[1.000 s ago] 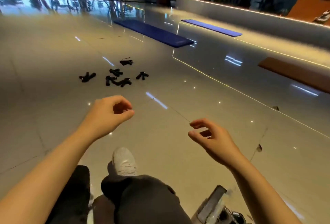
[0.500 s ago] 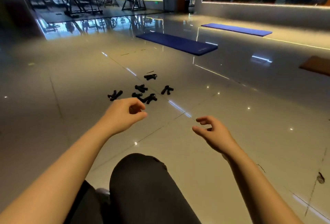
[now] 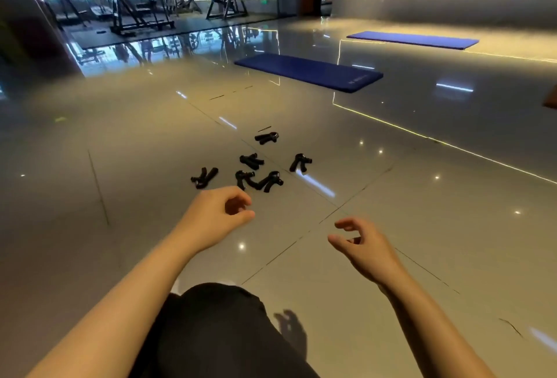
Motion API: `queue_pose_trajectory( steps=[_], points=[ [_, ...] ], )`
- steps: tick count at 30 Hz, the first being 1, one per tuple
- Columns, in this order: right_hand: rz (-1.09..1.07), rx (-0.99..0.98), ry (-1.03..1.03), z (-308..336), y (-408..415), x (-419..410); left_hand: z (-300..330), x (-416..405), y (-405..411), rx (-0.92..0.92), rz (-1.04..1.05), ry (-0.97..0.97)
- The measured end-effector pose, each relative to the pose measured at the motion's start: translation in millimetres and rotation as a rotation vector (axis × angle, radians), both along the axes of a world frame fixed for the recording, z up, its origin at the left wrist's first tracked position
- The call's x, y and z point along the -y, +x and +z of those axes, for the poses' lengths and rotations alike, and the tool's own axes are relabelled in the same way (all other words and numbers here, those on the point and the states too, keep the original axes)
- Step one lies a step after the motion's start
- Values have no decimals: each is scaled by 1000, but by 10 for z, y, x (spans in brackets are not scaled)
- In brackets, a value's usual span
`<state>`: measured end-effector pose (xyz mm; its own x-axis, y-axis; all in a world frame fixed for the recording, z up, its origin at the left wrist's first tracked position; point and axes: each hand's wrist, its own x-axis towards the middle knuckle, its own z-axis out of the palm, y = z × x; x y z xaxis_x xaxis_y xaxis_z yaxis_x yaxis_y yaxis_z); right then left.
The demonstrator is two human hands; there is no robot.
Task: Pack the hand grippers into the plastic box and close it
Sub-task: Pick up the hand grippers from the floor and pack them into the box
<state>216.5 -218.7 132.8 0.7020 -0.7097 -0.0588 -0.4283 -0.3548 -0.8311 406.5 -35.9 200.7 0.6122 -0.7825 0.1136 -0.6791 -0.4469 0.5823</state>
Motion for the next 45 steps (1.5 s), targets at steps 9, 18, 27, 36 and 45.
queue_pose_trajectory(
  steps=[9, 18, 27, 36, 45],
  points=[
    [84, -90, -53, -87, 1089, -12, -176, -122, 1087, -92, 87, 25],
    [69, -70, -73, 105, 2020, 209, -57, 103, 2186, -11, 83, 9],
    [-44, -66, -10, -133, 2826, 743, -30, 836, 3288, 49, -22, 141],
    [-35, -257, 51, -729, 4077, 1152, -350, 1554, 4558, 93, -108, 190],
    [95, -584, 1, -1652, 5518, 1351, -1392, 1813, 6217, -131, -109, 506]
  ],
)
